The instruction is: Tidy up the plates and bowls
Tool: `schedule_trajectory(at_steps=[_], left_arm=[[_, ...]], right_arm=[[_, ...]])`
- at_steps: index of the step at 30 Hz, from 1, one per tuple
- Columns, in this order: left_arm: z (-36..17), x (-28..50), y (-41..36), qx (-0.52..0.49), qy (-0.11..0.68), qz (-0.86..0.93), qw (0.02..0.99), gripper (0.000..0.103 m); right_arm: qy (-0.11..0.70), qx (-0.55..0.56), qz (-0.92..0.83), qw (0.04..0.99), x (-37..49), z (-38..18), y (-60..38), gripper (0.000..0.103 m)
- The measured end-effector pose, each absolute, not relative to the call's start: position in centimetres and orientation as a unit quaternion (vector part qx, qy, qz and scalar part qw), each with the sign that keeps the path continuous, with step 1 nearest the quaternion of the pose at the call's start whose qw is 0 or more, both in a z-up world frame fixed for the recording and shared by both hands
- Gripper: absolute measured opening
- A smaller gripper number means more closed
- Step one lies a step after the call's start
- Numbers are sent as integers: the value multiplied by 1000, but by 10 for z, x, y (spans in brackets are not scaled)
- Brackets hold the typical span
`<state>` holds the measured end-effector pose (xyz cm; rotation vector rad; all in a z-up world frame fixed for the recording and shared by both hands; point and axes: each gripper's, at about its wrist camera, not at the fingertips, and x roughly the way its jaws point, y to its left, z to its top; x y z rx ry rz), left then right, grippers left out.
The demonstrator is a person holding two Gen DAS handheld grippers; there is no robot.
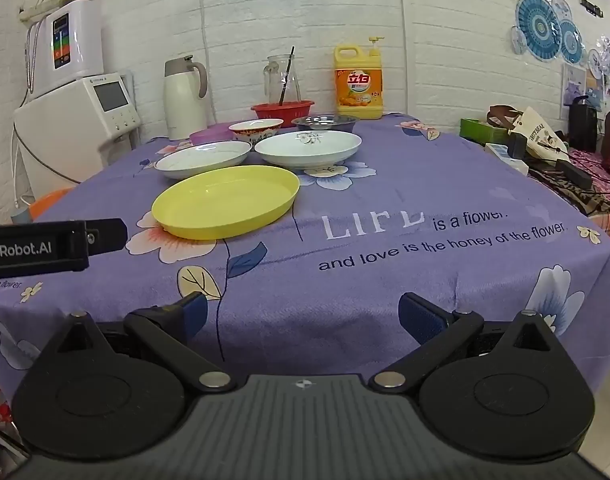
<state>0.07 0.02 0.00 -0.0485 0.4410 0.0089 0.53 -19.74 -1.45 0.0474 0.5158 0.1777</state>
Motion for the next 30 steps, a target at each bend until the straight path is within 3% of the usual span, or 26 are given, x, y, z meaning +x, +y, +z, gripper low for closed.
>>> schedule_trajectory(at_steps=[18, 20, 30], left_arm=[[-27, 15, 4, -26, 219, 0, 975, 103], [-5, 4, 0, -27, 221, 0, 975, 103], [-5, 3, -1, -27, 221, -2, 975, 103]], right_arm=[[254, 18, 88, 963, 7, -17, -197, 103], [253, 18, 87, 963, 6, -16, -197, 103], [253, 17, 88, 963, 5, -16, -198, 103]])
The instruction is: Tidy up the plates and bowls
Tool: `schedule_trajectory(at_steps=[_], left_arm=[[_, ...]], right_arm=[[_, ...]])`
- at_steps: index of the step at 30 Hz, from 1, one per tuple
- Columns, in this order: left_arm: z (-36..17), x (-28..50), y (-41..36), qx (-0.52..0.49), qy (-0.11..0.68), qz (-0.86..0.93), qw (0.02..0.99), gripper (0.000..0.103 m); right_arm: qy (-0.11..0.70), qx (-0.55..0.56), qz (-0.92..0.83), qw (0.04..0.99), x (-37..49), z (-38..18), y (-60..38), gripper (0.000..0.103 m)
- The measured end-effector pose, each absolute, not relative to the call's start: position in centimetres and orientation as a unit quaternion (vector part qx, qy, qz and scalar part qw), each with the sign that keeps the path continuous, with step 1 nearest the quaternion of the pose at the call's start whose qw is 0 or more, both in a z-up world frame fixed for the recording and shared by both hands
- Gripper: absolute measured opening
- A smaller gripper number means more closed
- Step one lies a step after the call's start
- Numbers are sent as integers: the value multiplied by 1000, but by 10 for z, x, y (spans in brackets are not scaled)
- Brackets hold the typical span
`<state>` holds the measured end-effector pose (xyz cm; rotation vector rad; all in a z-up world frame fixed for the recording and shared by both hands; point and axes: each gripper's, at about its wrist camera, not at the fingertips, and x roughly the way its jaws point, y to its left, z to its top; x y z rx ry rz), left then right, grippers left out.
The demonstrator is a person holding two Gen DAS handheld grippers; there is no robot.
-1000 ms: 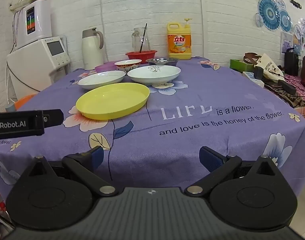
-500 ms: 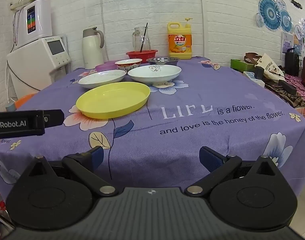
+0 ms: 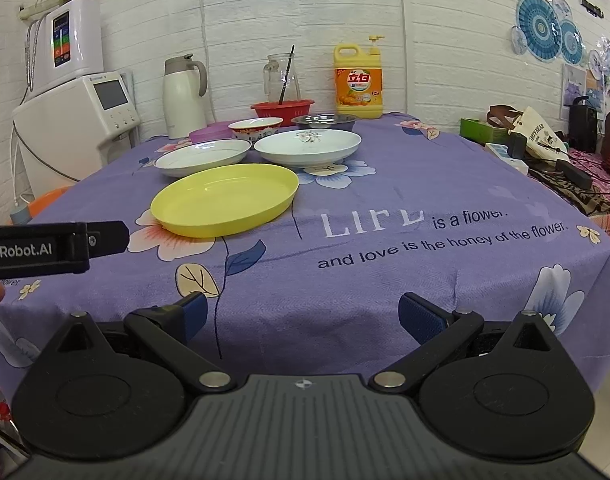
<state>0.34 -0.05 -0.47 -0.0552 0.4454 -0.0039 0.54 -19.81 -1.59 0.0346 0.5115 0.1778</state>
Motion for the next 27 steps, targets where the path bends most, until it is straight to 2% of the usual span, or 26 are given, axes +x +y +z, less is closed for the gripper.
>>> schedule_trajectory(at_steps=[27], left_arm=[[-7, 5, 0, -30, 229, -18, 973, 103]], right_arm=[[256, 15, 89, 962, 6, -17, -195, 103]])
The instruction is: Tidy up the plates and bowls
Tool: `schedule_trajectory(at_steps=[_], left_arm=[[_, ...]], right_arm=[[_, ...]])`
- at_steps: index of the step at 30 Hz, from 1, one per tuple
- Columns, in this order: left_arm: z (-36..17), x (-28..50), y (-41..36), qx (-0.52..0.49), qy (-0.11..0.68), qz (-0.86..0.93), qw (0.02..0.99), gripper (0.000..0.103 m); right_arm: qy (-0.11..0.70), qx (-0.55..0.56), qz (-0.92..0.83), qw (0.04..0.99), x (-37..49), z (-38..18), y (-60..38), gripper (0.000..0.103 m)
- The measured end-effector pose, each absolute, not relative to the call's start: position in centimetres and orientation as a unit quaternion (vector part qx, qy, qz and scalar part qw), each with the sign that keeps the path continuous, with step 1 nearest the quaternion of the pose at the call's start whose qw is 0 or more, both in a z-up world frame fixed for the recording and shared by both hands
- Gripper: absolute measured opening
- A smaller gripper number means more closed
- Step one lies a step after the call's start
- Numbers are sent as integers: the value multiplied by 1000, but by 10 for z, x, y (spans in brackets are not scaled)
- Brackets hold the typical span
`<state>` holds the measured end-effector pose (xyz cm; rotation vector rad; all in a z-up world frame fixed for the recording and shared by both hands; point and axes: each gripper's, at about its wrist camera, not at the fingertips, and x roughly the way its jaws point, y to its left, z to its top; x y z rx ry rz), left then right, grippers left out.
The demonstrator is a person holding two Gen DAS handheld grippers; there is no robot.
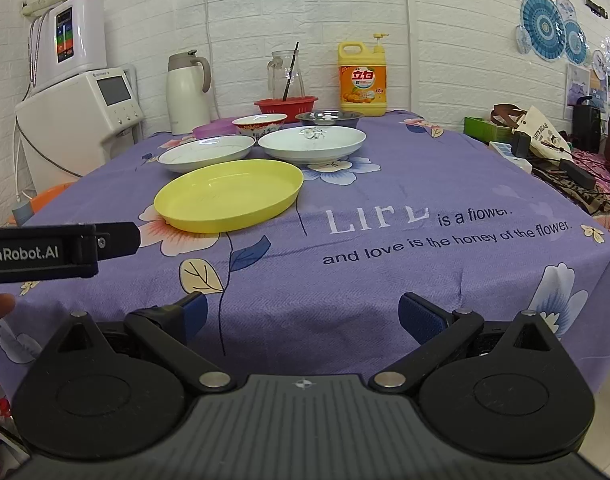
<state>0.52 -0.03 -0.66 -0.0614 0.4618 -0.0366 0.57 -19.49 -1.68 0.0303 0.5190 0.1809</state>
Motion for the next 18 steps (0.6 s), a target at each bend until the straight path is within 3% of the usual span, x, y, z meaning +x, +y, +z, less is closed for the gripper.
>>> schedule_trajectory(at_steps=[18], left_arm=[[-7, 5, 0, -32, 229, -22, 973, 103]], right_arm=[[256, 15, 89, 962, 6, -17, -194, 103]])
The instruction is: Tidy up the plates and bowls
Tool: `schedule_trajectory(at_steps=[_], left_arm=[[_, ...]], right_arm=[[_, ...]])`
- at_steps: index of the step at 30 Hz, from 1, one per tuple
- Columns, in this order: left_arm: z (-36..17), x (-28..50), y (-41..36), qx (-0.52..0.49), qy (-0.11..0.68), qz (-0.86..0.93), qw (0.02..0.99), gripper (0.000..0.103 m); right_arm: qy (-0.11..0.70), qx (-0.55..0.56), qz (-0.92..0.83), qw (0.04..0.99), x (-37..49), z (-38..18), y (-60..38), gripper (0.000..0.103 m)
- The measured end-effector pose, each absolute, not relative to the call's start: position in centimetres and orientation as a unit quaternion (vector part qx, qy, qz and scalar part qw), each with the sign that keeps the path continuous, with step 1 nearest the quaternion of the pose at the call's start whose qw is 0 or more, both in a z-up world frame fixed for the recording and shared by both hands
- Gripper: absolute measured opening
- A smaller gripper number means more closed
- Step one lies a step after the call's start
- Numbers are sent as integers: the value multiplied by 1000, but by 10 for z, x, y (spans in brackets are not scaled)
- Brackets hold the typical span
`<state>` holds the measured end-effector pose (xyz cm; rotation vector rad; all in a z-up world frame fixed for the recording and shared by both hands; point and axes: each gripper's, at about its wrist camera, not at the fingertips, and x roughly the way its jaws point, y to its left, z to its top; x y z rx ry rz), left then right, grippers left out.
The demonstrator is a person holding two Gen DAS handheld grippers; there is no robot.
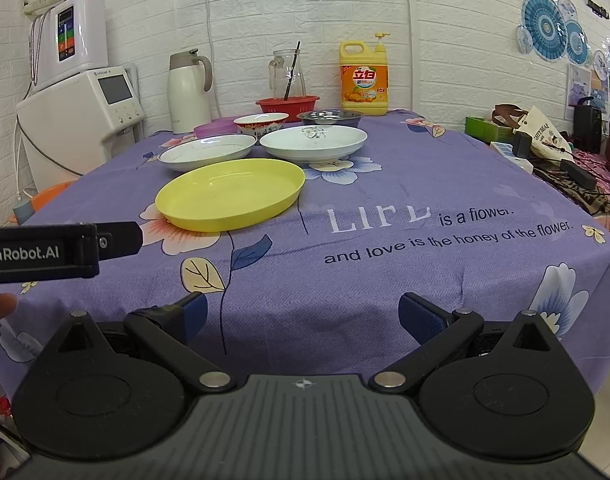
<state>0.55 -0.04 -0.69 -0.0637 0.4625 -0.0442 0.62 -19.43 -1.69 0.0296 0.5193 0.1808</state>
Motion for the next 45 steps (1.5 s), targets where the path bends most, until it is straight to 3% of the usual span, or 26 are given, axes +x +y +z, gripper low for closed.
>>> schedule_trajectory(at_steps=[30, 45], left_arm=[[-7, 57, 14, -44, 261, 1, 964, 103], [-3, 152, 45, -69, 310, 40, 948, 103]], right_arm=[[245, 34, 99, 964, 11, -16, -204, 103], [286, -25, 105, 952, 162, 7, -177, 103]])
